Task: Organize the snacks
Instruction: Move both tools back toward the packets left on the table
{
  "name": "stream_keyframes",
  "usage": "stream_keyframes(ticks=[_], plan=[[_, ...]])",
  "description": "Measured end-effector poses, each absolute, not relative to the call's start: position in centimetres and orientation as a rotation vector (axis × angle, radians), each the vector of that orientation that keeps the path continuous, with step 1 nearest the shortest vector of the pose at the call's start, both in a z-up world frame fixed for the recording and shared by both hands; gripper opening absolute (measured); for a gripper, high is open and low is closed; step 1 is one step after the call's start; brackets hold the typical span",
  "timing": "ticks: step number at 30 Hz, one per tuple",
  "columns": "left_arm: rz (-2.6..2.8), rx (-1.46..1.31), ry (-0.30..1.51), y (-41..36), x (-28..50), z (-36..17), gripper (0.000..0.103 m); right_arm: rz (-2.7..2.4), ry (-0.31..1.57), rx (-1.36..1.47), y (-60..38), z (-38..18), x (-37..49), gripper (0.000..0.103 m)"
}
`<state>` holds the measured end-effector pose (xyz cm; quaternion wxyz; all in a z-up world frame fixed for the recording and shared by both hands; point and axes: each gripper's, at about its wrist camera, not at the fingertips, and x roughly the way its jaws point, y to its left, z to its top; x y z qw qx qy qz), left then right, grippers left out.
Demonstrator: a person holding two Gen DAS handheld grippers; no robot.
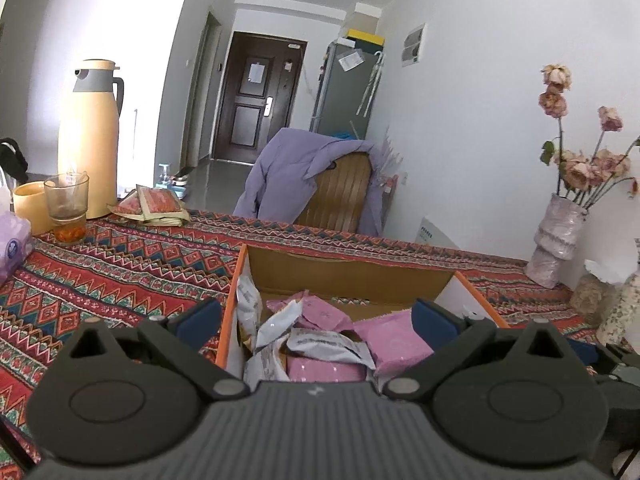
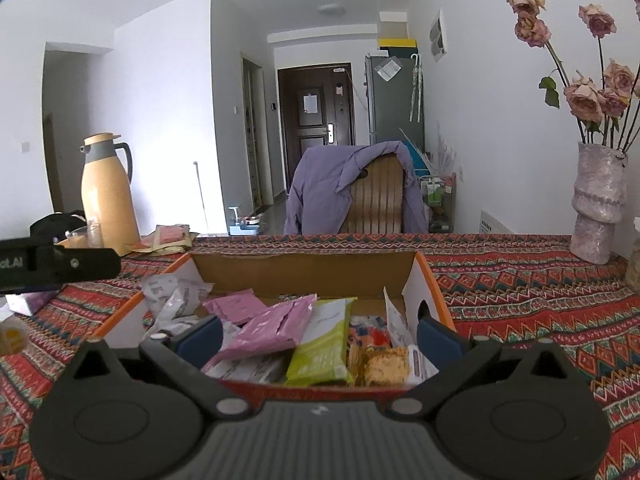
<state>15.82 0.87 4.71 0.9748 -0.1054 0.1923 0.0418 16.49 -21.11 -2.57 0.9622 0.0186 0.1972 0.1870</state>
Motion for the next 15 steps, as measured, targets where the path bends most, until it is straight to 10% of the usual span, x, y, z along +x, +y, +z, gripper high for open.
stream_keyframes(ticks=[15], plan=[[0.036,-0.226,0.439,1.6,9.7,1.3,0.103,0.418,0.433,0.036,-22.6,-5.1,10.1,0.103]])
